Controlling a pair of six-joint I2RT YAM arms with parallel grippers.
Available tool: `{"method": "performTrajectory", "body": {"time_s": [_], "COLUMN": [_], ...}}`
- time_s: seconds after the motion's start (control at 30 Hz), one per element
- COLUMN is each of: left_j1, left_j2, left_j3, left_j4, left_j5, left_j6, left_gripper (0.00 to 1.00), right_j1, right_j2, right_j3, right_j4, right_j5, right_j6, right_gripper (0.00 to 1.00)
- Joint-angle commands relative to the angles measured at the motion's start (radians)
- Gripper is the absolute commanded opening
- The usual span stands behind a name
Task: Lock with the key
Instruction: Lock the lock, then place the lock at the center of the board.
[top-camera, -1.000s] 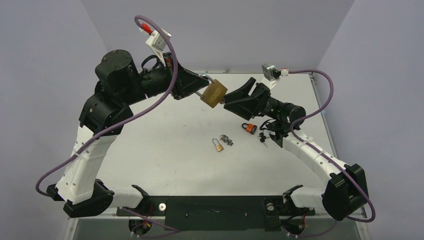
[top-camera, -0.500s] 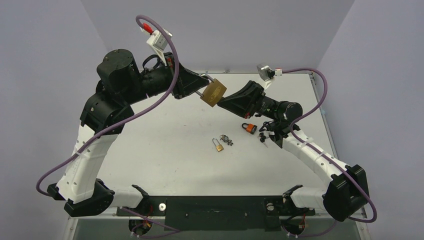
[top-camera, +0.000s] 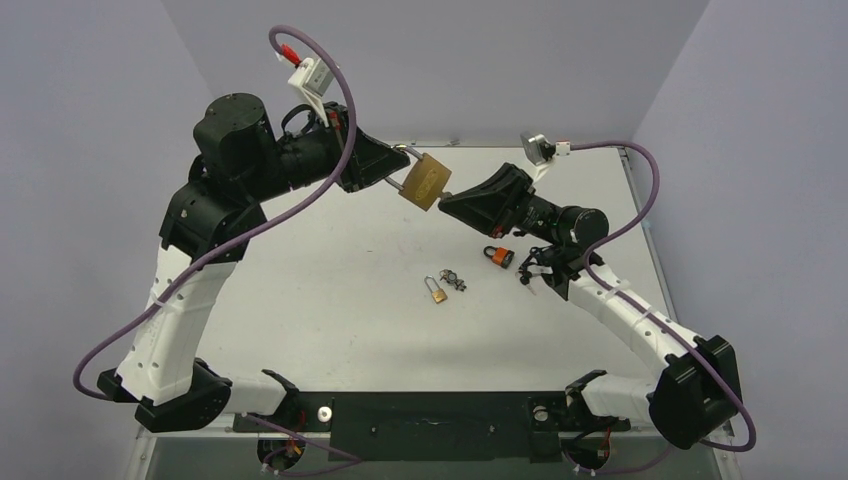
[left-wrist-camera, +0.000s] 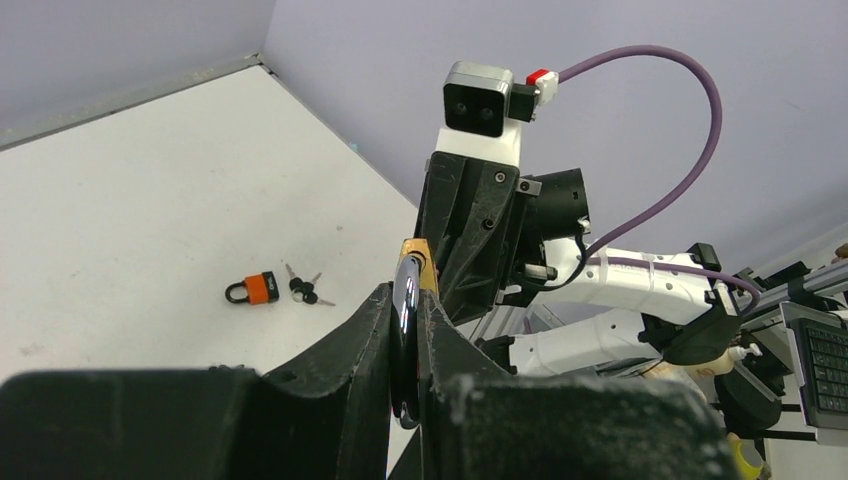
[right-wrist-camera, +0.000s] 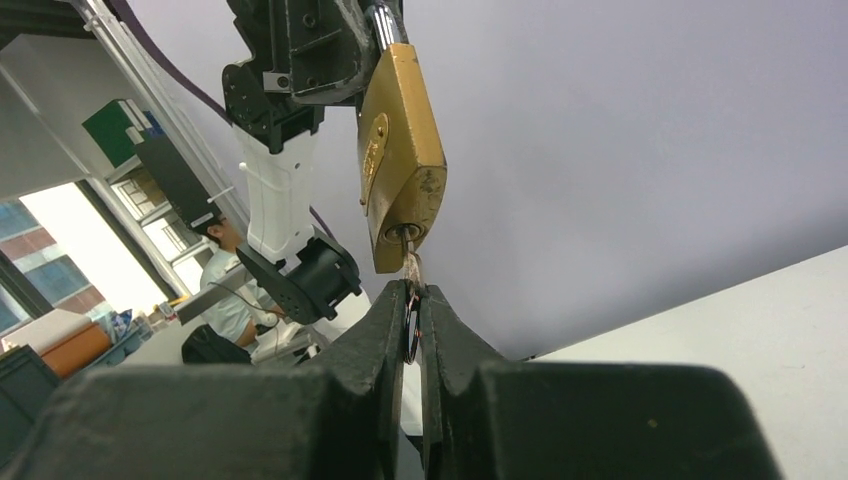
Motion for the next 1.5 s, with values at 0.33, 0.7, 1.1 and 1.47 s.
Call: {"method": "performTrajectory", "body": {"time_s": [0.33, 0.7, 1.1, 1.47], "left_j1": [0.196, 0.244, 0.151, 0.044], "left_j2": [-0.090, -0.158, -0.183, -0.165], "left_j3": [-0.151, -0.666, -1.121, -1.316], "left_j4": [0.284, 0.224, 0.351, 0.472], "left_j5": [0.058, -0.379, -0.708, -0.938], "left_j6": [-0.090, -0.109, -0.188, -0.269], "left_gripper": [0.00, 0.00, 0.00, 0.00], "right_j1": [-0.043, 0.059, 0.259, 0.332], "right_j2": [-0.103, -0.028, 0.330, 0.621], "right_j3": [-0.087, 0.108, 0.236, 0.314], "right_j4": [-0.248, -1.017, -1.024, -0.959], "right_j5": [0.030, 0.458, 0.608, 0.603], "right_j6": [-0.207, -0.652, -0.520, -0.425], "right_gripper": [0.00, 0.00, 0.00, 0.00]}}
